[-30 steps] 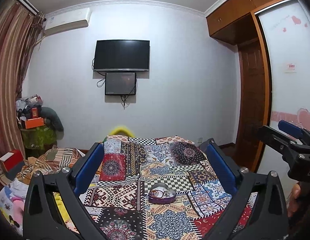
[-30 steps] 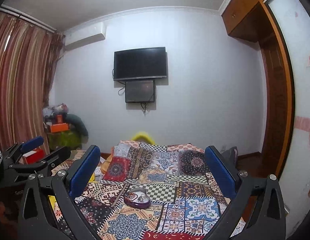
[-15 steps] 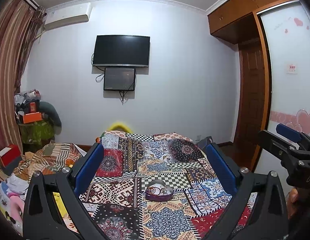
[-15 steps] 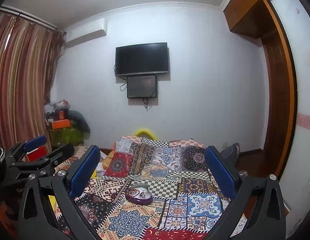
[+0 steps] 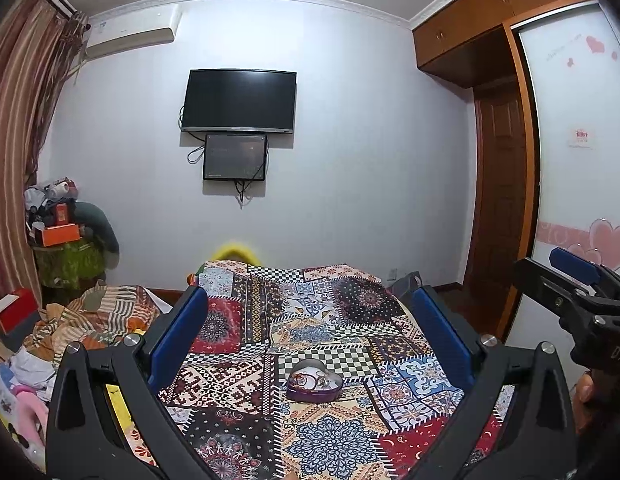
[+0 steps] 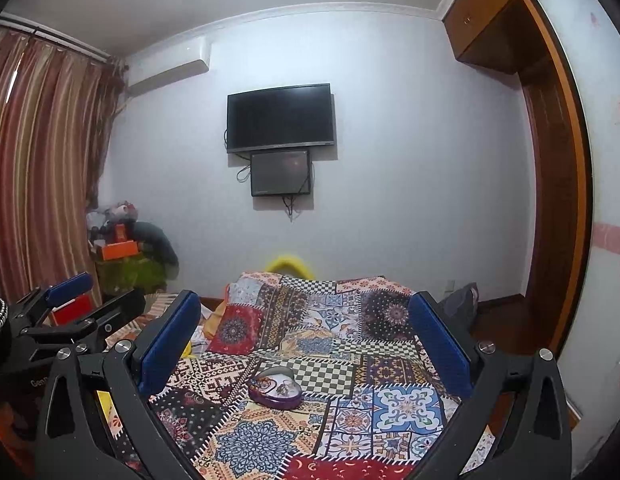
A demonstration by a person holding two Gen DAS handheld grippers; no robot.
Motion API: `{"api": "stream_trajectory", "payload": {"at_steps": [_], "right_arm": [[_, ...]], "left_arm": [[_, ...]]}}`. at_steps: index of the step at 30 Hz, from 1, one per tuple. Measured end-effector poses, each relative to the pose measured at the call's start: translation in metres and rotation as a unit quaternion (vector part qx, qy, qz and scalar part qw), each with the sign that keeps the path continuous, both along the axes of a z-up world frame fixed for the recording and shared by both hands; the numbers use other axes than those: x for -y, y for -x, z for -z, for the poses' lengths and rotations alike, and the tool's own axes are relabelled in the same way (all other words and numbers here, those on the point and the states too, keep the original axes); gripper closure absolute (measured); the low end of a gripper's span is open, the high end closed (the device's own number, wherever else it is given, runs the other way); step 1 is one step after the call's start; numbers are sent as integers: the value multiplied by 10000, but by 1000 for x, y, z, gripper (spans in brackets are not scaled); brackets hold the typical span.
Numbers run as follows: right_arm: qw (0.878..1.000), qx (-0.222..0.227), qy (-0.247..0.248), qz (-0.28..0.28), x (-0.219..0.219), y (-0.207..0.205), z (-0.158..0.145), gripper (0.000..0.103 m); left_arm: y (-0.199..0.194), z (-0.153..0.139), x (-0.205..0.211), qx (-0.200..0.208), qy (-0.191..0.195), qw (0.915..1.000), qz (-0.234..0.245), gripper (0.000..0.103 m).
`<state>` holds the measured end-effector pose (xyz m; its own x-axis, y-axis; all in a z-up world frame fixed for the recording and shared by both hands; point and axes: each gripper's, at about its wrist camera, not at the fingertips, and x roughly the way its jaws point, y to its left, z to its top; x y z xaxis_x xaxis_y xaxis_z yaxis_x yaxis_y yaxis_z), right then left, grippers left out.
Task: Organize jewelry
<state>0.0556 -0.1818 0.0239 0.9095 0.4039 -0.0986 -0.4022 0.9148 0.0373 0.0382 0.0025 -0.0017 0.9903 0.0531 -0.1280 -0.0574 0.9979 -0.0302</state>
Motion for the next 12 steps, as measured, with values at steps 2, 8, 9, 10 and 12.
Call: {"api": "stream_trajectory", "payload": {"at_steps": [2, 8, 9, 10, 12], "right_arm": [[10000, -1, 17, 11, 0, 0, 0, 0], [10000, -46, 30, 31, -1, -2, 2, 0], [10000, -54, 13, 35, 0, -2, 2, 0], [10000, -68, -3, 29, 0, -3, 2, 0], [9999, -97, -27, 23, 1, -4, 2, 0]], "left_arm": [[0, 1, 0, -3, 6, 10000, 23, 0], [-1, 3, 1, -38, 1, 10000, 30, 0], [-1, 3, 1, -50, 4, 10000, 36, 0], [-2, 3, 0, -66, 11, 10000, 52, 0], [-4, 4, -1, -79, 22, 10000, 39, 0]]}}
